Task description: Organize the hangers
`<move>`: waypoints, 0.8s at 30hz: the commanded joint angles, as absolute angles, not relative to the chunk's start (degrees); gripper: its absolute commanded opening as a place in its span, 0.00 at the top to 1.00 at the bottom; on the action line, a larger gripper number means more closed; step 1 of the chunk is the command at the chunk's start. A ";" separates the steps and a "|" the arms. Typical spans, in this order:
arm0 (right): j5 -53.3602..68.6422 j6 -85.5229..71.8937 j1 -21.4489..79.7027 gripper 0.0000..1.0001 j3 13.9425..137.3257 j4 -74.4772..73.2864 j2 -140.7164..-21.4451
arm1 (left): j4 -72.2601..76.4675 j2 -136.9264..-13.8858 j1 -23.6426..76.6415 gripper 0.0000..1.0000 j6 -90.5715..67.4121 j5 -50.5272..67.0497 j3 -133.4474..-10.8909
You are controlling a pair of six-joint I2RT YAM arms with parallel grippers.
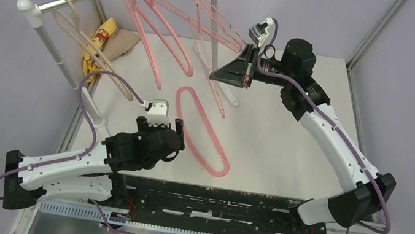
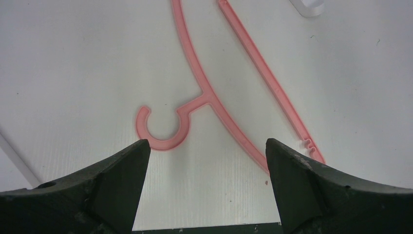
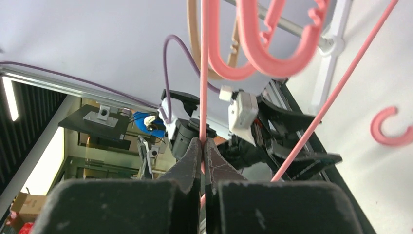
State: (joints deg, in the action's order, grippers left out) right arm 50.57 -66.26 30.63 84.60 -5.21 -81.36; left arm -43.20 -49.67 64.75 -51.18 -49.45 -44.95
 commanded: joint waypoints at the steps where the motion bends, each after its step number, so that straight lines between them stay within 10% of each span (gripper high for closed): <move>1: 53.67 -68.25 30.48 0.99 93.65 3.86 -85.00 | -42.27 -48.87 65.04 0.05 -54.01 -51.92 -45.02; 24: 61.72 -90.62 30.54 0.99 99.64 32.26 -97.43 | -44.60 -49.54 65.04 0.05 -55.72 -53.05 -44.74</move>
